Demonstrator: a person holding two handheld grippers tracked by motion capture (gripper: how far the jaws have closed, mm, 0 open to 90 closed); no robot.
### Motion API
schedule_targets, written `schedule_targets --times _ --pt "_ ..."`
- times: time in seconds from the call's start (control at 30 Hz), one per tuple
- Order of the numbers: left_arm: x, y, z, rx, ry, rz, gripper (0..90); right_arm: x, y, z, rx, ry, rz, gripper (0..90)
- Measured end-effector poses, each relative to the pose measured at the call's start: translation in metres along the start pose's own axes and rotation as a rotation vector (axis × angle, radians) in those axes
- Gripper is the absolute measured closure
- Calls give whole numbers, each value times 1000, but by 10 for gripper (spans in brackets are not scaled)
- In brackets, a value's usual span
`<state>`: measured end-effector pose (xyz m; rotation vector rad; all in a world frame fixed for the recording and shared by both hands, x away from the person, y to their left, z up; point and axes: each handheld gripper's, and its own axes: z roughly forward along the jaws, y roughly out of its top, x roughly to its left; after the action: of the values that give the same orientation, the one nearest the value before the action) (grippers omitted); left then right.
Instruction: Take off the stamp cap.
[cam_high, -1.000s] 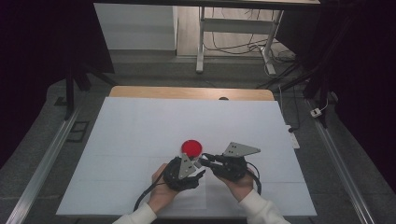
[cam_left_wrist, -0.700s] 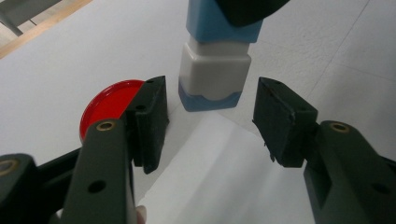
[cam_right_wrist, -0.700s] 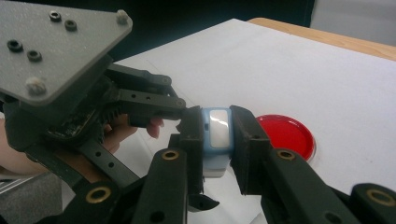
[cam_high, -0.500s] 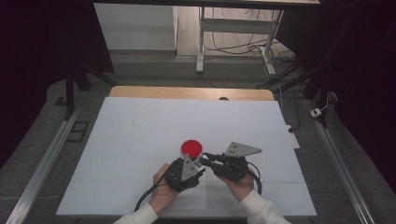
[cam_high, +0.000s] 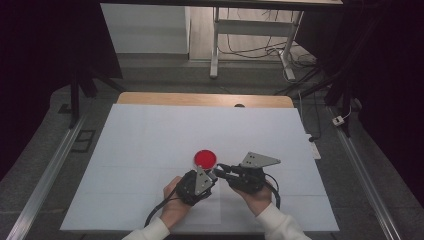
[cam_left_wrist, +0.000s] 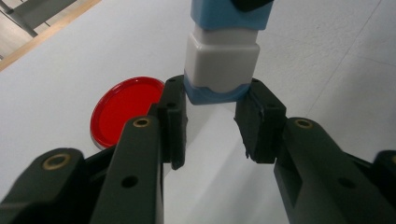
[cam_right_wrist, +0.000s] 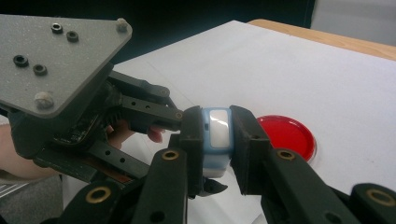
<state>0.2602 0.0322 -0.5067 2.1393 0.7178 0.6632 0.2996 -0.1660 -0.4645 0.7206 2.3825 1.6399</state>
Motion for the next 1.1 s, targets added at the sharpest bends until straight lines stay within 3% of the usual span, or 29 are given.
schedule_targets --times 0.53,0.77,1.1 --pt "1 -2 -1 -6 0 1 629 3 -3 4 -1 -22 6 747" --pt "1 -2 -1 -9 2 4 642 -1 -4 3 -14 -5 52 747" --pt "1 -3 -2 -9 6 5 647 5 -4 3 -12 -37 35 748"
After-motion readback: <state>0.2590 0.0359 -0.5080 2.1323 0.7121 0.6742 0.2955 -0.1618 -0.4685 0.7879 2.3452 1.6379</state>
